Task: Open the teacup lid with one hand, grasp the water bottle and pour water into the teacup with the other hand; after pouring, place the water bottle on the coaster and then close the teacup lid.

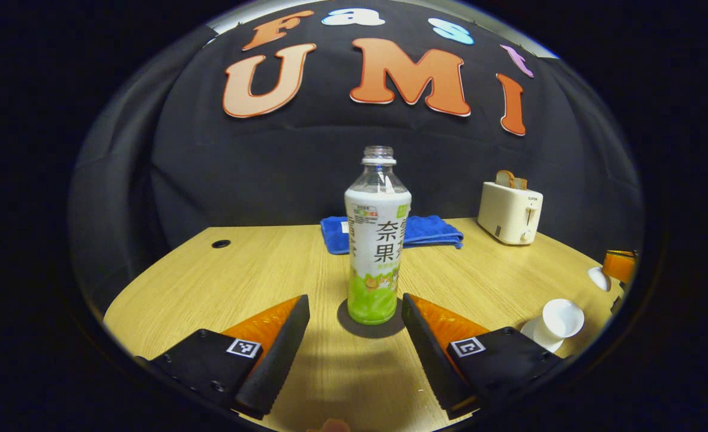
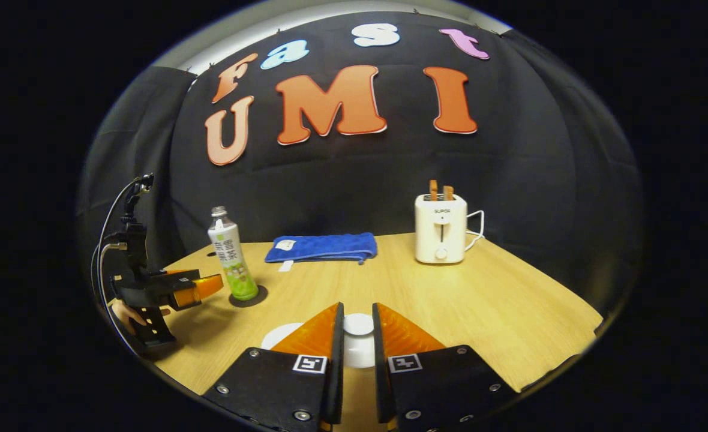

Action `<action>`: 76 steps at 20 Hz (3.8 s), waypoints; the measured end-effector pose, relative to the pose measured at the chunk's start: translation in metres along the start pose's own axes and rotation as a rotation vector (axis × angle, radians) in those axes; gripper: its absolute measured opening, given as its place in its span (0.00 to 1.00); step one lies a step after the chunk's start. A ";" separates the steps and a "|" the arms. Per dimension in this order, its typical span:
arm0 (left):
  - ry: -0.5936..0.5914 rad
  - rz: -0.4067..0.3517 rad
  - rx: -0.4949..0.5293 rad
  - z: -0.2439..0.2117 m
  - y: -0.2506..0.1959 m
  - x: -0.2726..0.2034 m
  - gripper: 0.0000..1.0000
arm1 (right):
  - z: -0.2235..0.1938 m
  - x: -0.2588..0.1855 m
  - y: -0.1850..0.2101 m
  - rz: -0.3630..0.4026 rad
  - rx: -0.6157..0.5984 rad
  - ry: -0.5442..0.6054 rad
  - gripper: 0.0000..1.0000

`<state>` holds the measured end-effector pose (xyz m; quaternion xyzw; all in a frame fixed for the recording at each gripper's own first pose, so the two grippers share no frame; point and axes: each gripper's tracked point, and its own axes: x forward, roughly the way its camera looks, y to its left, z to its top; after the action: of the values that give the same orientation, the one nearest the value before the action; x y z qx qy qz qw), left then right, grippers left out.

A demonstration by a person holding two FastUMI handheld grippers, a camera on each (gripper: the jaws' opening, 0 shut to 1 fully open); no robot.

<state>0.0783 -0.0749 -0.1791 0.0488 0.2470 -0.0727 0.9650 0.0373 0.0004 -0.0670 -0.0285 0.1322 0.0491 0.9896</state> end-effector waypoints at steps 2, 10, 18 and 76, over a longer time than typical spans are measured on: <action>-0.045 0.049 0.030 0.005 0.012 -0.020 0.96 | -0.009 0.005 0.026 0.058 -0.021 0.017 0.23; -0.101 0.107 -0.001 0.012 0.029 -0.065 0.98 | -0.029 0.021 0.045 0.068 -0.100 0.067 0.23; -0.097 0.083 0.007 0.010 0.019 -0.067 0.98 | -0.041 0.029 0.041 0.061 -0.079 0.113 0.25; -0.192 0.089 0.007 0.052 0.020 -0.106 0.98 | 0.054 -0.058 -0.027 -0.091 -0.032 -0.147 0.97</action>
<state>0.0139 -0.0494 -0.0811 0.0558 0.1510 -0.0349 0.9863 -0.0014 -0.0279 0.0011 -0.0467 0.0568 0.0083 0.9973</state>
